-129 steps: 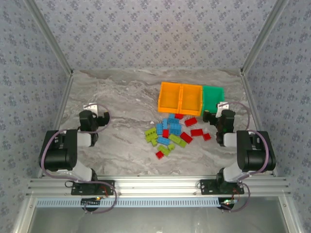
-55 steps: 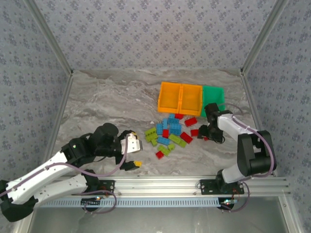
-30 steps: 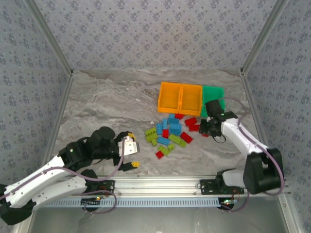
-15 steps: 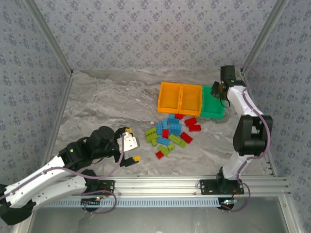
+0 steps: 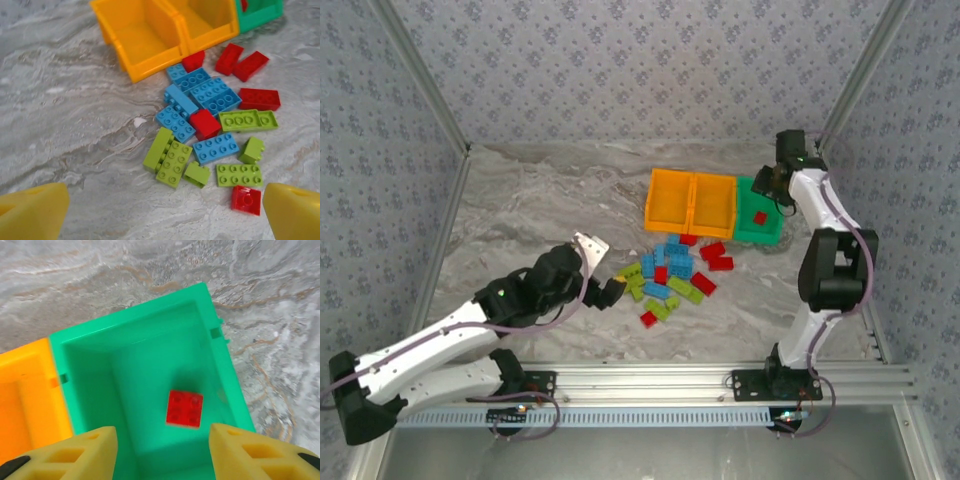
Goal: Sort the legos into containers by color
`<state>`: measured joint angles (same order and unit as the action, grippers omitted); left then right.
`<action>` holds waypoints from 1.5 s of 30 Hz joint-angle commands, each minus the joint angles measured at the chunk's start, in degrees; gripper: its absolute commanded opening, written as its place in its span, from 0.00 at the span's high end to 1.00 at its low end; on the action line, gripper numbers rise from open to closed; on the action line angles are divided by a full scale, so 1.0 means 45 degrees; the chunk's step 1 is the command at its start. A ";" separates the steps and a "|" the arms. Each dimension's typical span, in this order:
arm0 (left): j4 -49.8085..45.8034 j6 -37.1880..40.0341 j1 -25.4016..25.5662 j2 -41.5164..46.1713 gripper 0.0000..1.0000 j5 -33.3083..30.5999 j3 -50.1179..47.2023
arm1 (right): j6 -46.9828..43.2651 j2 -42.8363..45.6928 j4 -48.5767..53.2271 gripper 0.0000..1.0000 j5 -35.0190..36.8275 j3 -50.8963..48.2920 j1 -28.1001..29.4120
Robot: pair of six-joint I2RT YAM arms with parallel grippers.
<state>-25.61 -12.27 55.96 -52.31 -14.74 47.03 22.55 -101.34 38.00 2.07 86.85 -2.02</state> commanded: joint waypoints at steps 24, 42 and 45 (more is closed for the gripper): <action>-0.0294 -0.1079 -0.2957 -0.9814 0.05 0.3230 0.3489 | 0.3603 1.0592 0.3993 0.34 -0.0430 -0.5718 1.1843; 0.1127 -0.0690 -0.3407 -1.1734 0.33 0.3994 0.3657 | 0.3827 0.9940 0.3729 0.35 0.0034 -0.5491 1.1968; 0.1586 -0.0225 -0.3394 -1.1697 0.27 0.4588 0.3526 | 0.3886 0.9863 0.3697 0.35 0.0045 -0.5452 1.1972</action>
<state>-19.14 -15.81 40.84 -103.24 3.53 63.70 38.65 -56.69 54.61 1.13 60.60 51.42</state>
